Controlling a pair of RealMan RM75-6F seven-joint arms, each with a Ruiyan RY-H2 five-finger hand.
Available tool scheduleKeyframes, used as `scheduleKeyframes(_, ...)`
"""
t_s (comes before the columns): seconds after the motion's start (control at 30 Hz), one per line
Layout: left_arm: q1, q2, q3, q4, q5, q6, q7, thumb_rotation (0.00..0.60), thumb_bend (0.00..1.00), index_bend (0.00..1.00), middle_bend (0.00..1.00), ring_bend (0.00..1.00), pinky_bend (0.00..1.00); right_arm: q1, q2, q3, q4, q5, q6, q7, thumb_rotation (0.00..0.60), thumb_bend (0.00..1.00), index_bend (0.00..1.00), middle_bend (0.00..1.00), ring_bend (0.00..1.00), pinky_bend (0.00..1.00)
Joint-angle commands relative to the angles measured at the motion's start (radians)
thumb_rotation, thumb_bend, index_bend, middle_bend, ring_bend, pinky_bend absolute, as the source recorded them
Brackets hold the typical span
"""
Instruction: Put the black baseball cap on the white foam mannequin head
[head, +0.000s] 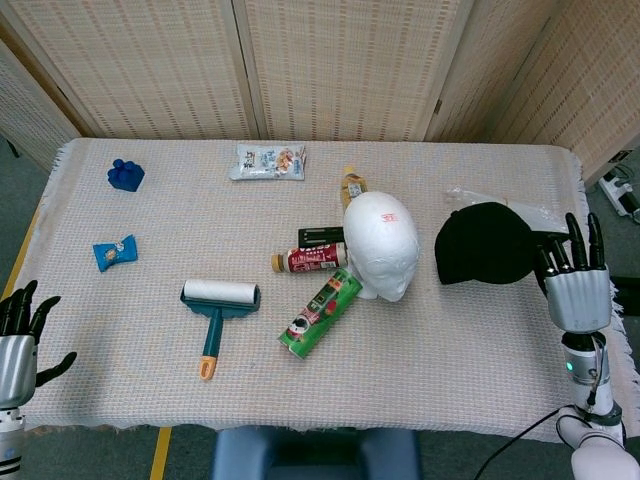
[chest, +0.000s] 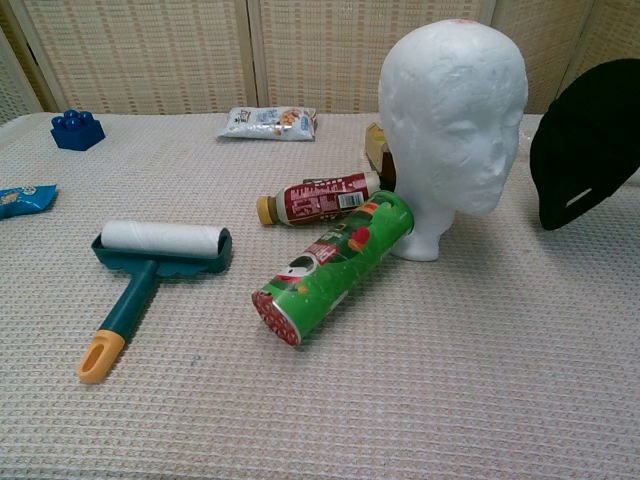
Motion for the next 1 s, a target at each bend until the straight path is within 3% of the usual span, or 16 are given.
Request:
scheduleKeyframes(0.03, 0.0, 0.002, 0.0, -0.003, 0.001, 0.0, -0.003, 0.6, 0.14, 0.22, 0.01, 0.01, 0.14, 0.011, 0.009, 0.012, -0.009, 0.01, 0.017, 0.001, 0.6, 0.32, 0.97, 0.47, 0.11, 0.0)
scheduleKeyframes(0.5, 0.0, 0.014, -0.006, -0.013, -0.012, -0.007, -0.019, 0.6, 0.14, 0.22, 0.01, 0.01, 0.15, 0.177, 0.077, 0.1, -0.121, 0.05, 0.111, -0.059, 0.6, 0.32, 0.99, 0.48, 0.11, 0.0)
scheduleKeyframes(0.67, -0.004, 0.017, -0.004, -0.016, -0.023, -0.027, -0.023, 0.6, 0.14, 0.22, 0.01, 0.01, 0.15, 0.266, 0.102, 0.118, -0.209, 0.036, 0.123, -0.155, 0.6, 0.32, 1.0, 0.48, 0.11, 0.0)
scheduleKeyframes(1.0, -0.015, 0.009, -0.016, 0.008, -0.067, -0.066, -0.016, 0.6, 0.14, 0.22, 0.01, 0.01, 0.15, 0.393, 0.166, 0.172, -0.338, 0.043, 0.038, -0.314, 0.6, 0.32, 1.0, 0.48, 0.12, 0.0)
